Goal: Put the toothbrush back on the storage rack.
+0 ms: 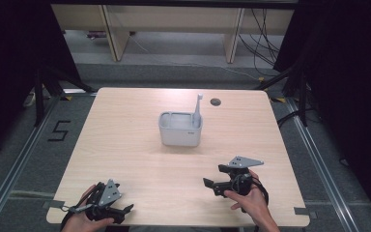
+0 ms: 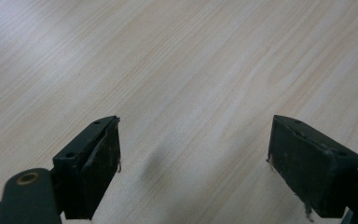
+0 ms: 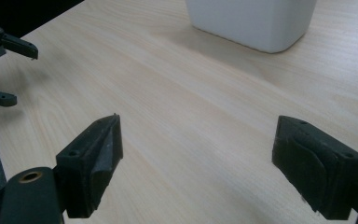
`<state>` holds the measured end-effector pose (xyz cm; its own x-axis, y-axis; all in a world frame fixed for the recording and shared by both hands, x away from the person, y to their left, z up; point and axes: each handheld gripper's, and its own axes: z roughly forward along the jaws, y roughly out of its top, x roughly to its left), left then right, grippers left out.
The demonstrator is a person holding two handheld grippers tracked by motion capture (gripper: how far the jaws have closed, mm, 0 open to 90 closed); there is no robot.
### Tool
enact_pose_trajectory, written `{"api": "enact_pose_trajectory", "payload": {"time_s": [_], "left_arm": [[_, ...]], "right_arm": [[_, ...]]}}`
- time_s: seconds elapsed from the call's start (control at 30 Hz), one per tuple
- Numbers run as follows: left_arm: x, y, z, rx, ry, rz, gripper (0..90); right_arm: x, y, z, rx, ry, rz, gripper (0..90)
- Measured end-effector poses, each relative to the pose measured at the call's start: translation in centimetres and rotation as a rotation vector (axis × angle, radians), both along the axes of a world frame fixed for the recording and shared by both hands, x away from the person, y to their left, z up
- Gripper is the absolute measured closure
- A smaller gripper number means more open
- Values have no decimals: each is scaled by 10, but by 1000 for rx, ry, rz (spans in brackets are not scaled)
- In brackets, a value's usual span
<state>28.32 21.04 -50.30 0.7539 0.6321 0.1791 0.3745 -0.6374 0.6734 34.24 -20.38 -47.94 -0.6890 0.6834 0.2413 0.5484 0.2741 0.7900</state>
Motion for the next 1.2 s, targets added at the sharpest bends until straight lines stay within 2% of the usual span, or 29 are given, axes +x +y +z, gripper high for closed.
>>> {"api": "enact_pose_trajectory", "payload": {"time_s": [0.1, 0.13, 0.23, 0.27, 0.3, 0.33, 0.4, 0.43, 0.5, 0.53, 0.63, 0.67, 0.7, 0.73, 0.77, 0.8, 0.9, 0.93, 0.97, 1.03, 1.1, 1.13, 1.17, 1.2], "left_arm": [[0, 0, 0, 0, 0, 0, 163], [0, 0, 0, 1, 1, 0, 162], [0, 0, 0, 2, -1, -2, 163], [0, 0, 0, 2, -1, -2, 163], [0, 0, 0, 1, -1, -1, 163], [0, 0, 0, 2, -3, 1, 162], [0, 0, 0, 2, -3, 0, 162], [0, 0, 0, 2, -2, -2, 163], [0, 0, 0, 2, -1, -2, 162], [0, 0, 0, 2, -1, -2, 163], [0, 0, 0, 1, -1, -1, 163], [0, 0, 0, 2, -2, -3, 163], [0, 0, 0, 2, -2, -3, 163], [0, 0, 0, 2, -2, -3, 163], [0, 0, 0, 1, -2, -3, 162], [0, 0, 0, 1, -1, -4, 163], [0, 0, 0, 1, 0, -2, 163], [0, 0, 0, 1, 0, -2, 163], [0, 0, 0, 1, 0, -2, 163], [-1, 0, 0, 0, 0, -2, 163], [0, 0, 0, 1, 0, -2, 162], [0, 0, 0, 3, -1, -2, 162], [0, 0, 0, 2, -1, -2, 163], [0, 0, 0, 1, 0, -1, 163]], "right_arm": [[-1, -2, -1, 6, -4, 22, 165], [-3, -2, -1, -2, 6, 5, 165], [-5, -3, -3, -10, -1, 10, 165], [-6, -3, -3, -9, 14, 2, 164], [-7, -5, -3, -13, 10, 26, 165], [-10, -4, -4, -1, 30, 4, 164], [-12, -4, -5, 1, 40, 6, 165], [-10, -5, -6, -8, 19, 22, 164], [-15, -5, -6, -19, 45, 1, 164], [-14, -6, -8, -18, 29, 19, 164], [-17, -7, -9, -29, 22, 19, 164], [-20, -6, -8, -17, 56, 8, 164], [-19, -8, -9, -38, 20, 18, 164], [-20, -8, -9, -48, 12, 20, 164], [-22, -7, -9, -37, 34, 10, 164], [-22, -9, -10, -54, 12, 17, 164], [-25, -10, -10, -63, 19, 12, 164], [-28, -10, -9, -76, 31, -5, 164], [-28, -11, -10, -88, 14, -2, 164], [-28, -12, -11, -95, 13, 21, 164], [-32, -12, -11, -110, 25, -11, 164], [-31, -13, -11, -121, 0, 5, 164], [-34, -12, -11, -115, 25, -8, 164], [-33, -13, -11, -128, 7, 3, 164]]}}
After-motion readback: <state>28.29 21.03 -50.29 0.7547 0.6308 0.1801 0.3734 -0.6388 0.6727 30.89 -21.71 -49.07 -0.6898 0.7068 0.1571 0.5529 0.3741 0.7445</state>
